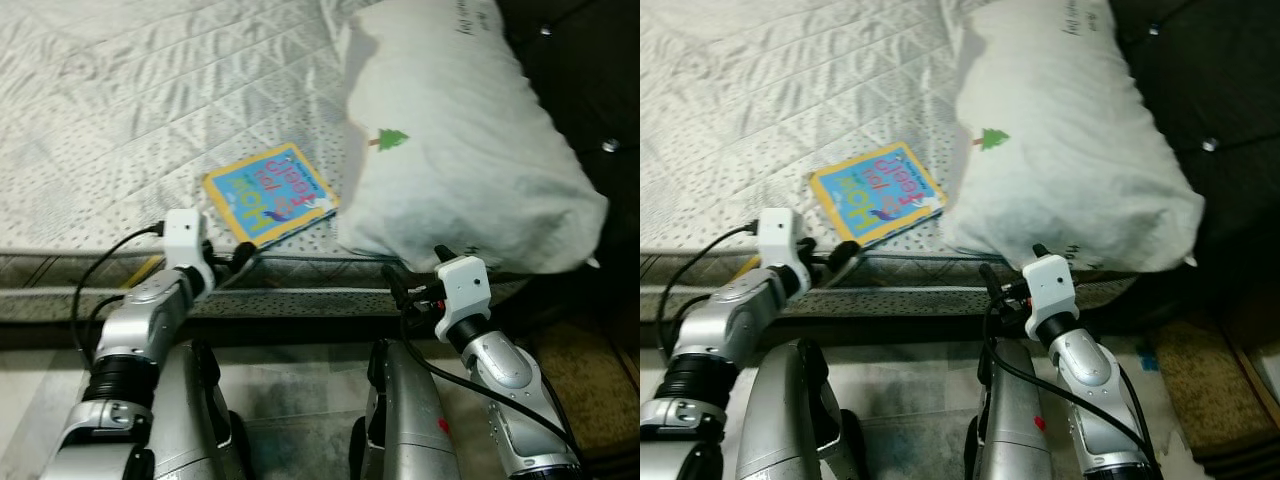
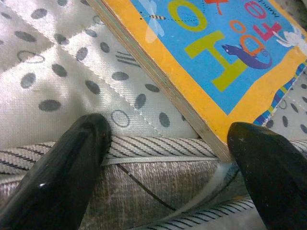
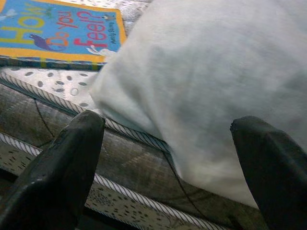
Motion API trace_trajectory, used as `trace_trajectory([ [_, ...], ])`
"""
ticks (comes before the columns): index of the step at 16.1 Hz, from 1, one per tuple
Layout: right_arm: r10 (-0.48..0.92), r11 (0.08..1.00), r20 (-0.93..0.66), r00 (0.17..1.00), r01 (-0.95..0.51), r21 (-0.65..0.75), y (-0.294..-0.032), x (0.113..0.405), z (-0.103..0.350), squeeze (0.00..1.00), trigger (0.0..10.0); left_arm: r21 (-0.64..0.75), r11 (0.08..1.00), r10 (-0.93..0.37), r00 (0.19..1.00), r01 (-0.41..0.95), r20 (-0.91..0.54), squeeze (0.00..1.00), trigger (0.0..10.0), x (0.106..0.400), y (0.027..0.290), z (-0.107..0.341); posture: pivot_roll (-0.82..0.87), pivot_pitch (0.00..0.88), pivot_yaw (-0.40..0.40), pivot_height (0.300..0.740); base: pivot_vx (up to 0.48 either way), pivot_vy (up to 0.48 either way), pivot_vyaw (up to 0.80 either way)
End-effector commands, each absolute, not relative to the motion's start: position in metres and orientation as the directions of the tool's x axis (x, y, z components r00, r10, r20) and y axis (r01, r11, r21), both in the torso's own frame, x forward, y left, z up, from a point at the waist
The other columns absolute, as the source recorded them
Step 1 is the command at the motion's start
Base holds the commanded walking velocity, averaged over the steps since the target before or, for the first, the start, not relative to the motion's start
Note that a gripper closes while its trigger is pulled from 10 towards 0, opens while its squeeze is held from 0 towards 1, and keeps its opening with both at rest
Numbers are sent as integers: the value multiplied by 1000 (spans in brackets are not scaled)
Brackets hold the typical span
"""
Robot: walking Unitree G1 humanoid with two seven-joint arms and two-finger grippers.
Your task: Clean up the room
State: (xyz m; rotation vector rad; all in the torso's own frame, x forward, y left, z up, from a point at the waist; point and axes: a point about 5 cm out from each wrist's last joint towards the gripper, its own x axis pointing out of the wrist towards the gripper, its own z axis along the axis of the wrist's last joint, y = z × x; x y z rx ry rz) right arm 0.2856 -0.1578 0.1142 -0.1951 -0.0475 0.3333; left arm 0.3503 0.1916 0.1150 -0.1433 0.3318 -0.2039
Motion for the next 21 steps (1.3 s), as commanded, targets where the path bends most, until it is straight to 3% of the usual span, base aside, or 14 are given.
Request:
trace_trajectory([
  [1,319,929,-15,948,-316,-194,-160,282,107,0,10000,-139,989,-97,910,44,-403,0,10000,340,220,96,1,254,-86,514,0,0,0],
  [21,336,923,-28,941,-335,-190,-158,285,102,0,10000,-9,960,258,899,-279,-354,0,10000,308,315,109,31,238,-90,514,0,0,0],
])
